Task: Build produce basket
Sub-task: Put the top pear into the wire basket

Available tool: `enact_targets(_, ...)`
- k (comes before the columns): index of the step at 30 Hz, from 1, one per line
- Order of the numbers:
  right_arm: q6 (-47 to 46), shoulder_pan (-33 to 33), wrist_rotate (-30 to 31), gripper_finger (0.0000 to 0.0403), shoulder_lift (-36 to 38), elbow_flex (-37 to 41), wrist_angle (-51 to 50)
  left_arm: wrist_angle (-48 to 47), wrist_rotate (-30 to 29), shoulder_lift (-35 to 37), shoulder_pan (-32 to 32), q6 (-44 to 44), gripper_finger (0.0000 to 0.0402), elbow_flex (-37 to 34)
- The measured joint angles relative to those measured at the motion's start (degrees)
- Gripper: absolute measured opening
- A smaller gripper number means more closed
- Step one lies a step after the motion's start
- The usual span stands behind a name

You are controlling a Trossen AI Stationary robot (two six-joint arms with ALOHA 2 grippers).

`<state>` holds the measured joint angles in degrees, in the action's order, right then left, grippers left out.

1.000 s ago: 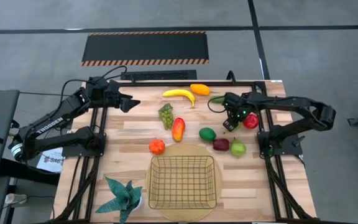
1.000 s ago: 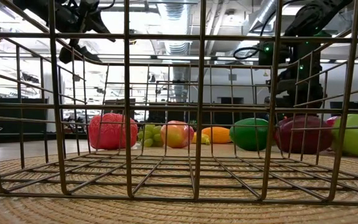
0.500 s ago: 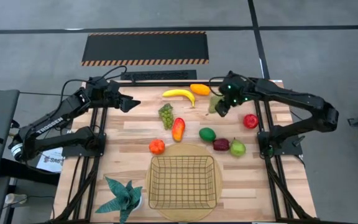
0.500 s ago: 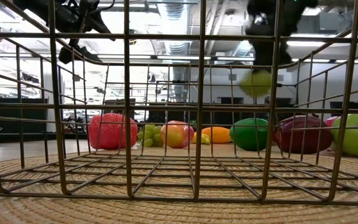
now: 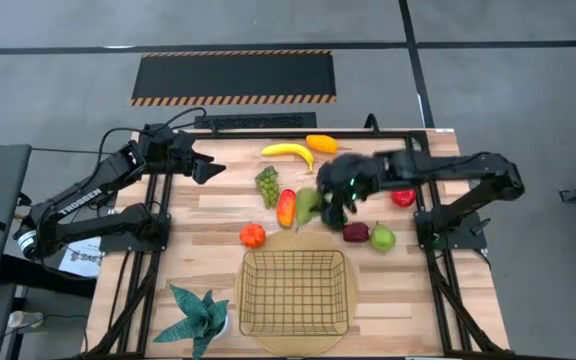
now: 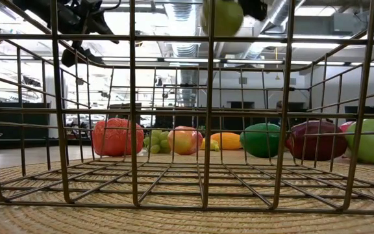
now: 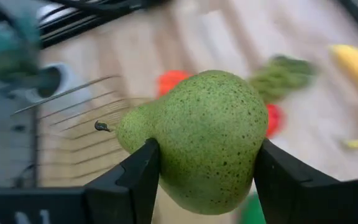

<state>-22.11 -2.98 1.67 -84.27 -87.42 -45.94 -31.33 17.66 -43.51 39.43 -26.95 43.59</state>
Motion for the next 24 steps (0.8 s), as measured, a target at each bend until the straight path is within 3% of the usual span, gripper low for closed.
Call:
enact_targets(5, -5.9, -9.2, 0.2, 0.0219, -5.4, -5.8, 0.4, -1.6, 0.1, 0.0, 0.0, 1.7, 0.0373, 0.0)
enact_targets(12, -16.2, -19.9, 4.9, 0.0219, -12.6, -7.3, -0.6, -1.8, 0.1, 0.0, 0.0, 3.4, 0.0373, 0.0)
enact_targets(17, -22.0, -23.4, 6.3, 0.0219, -18.8, -7.3, -0.2, -1.9, 0.1, 0.0, 0.0, 3.4, 0.0373, 0.0)
enact_targets(24, -21.6, -23.8, 6.3, 0.0223, -24.2, -7.3, -1.9, -1.8, -0.1, 0.0, 0.0, 3.6, 0.0373, 0.0)
